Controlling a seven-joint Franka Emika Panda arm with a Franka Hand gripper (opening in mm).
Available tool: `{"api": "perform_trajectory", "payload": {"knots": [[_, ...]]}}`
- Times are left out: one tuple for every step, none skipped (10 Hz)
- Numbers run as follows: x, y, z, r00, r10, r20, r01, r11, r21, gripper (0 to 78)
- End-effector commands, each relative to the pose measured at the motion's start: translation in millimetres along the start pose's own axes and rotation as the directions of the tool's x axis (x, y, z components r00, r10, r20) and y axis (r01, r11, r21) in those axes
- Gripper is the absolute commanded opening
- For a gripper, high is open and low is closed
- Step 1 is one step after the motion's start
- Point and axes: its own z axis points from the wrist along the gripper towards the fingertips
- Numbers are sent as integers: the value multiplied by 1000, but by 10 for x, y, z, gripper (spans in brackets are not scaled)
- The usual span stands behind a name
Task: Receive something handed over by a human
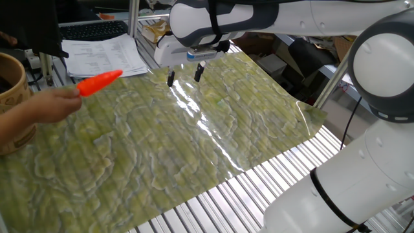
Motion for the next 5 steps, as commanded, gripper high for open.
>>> {"api": "perform_trajectory", "payload": {"knots": [[364,-835,451,995,34,-90,-30,999,40,774],[383,-891,477,996,31,-89,-27,998,49,774],[402,-954,496,996,28,-89,-23,998,55,774],[409,-979,504,996,25,-89,-20,998,57,774],[439,-1062,535,996,23,-88,-17,997,77,774]]}}
